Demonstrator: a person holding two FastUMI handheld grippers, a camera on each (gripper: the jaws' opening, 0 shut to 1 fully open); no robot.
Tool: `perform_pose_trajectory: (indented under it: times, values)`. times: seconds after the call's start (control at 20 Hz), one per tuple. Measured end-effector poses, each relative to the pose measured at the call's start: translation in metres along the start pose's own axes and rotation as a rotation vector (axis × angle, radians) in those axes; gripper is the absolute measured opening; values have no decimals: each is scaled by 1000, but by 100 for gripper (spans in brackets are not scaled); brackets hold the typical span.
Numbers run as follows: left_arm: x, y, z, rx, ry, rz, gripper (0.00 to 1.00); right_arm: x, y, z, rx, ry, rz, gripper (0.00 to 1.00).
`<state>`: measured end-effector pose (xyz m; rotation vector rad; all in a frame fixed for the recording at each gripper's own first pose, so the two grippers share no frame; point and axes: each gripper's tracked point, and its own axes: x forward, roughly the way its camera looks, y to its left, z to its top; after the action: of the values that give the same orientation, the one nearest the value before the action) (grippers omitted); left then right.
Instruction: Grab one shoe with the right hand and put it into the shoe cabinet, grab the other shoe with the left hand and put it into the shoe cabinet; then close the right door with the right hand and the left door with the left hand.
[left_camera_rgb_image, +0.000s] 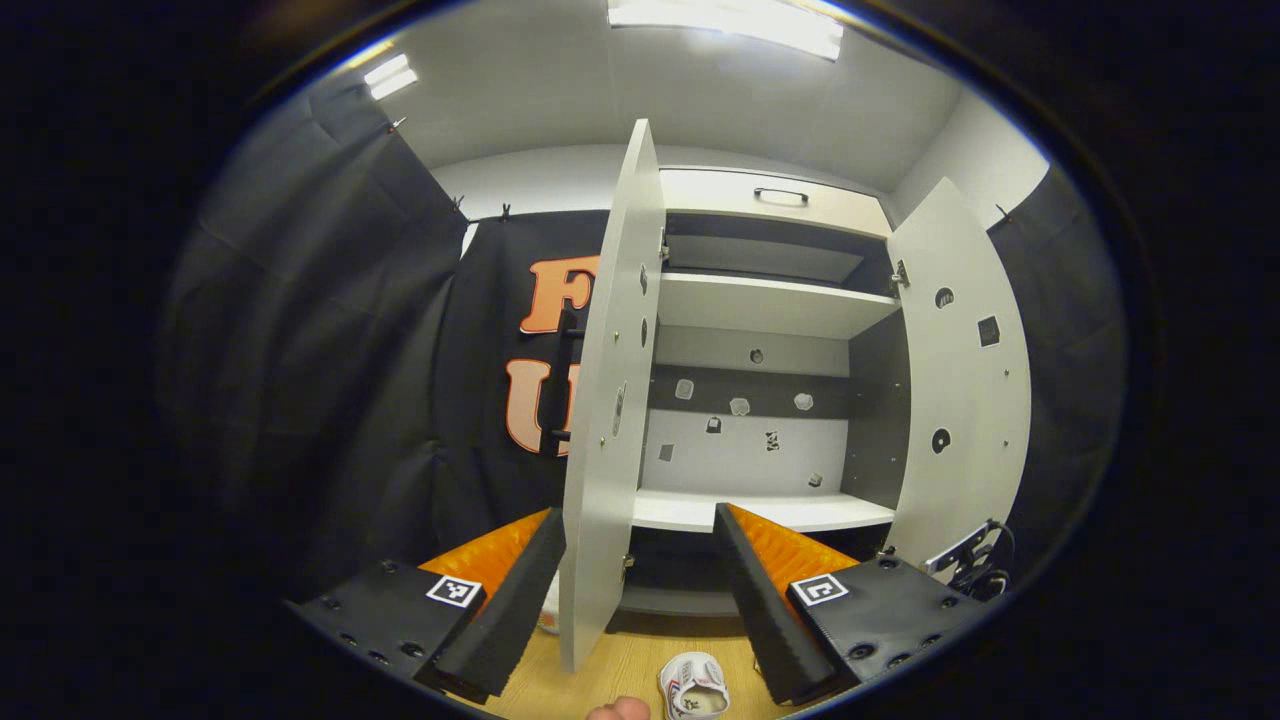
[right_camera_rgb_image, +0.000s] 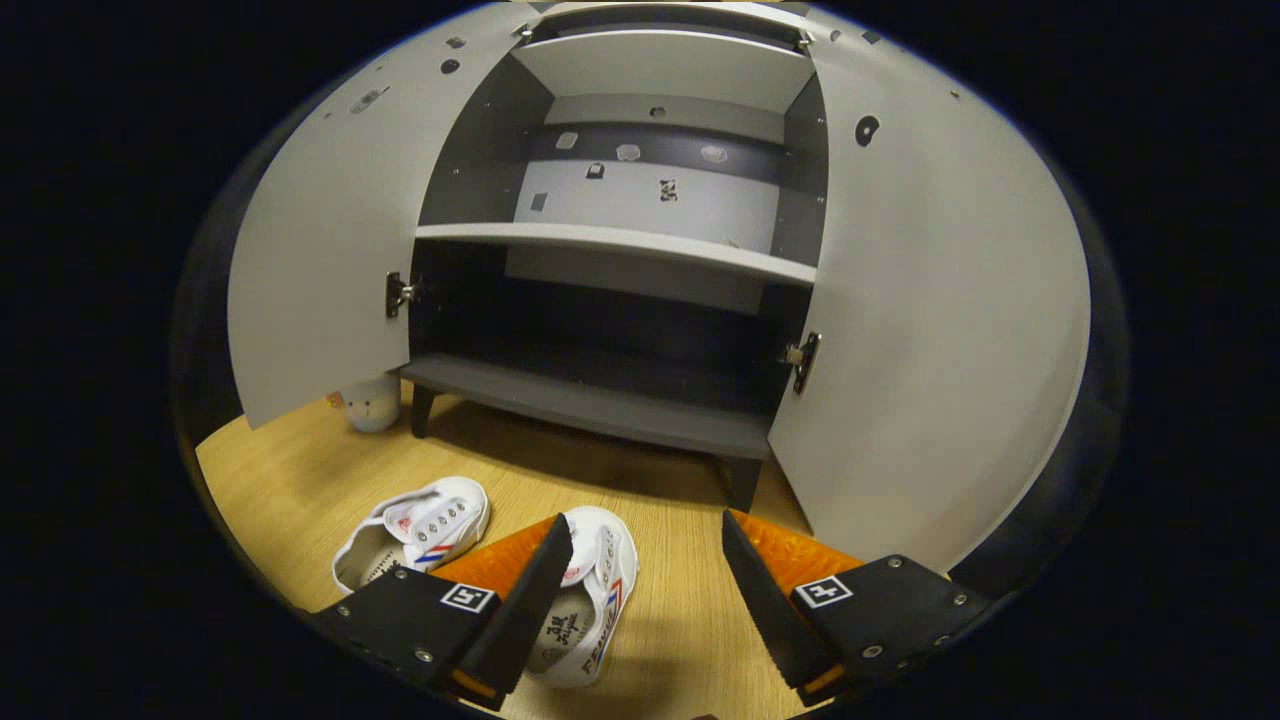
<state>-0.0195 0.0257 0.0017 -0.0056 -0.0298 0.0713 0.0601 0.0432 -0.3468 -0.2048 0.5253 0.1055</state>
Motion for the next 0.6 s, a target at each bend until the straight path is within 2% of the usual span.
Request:
perform_pose_trajectory:
  times: [0.2, 0.35, 0.5, 0.6]
  values:
    - [-1, 4, 1, 9, -4, 8, 96, 3, 5, -44, -1, 105, 18, 94]
    - [-1, 4, 2, 4, -6, 5, 96, 14, 5, -64, -11, 154, 19, 92]
    - [-2, 3, 1, 5, -3, 0, 96, 27, 7, -80, -35, 218, 36, 83]
    - [0, 4, 1, 9, -2, 4, 96, 41, 8, -83, -43, 221, 43, 77]
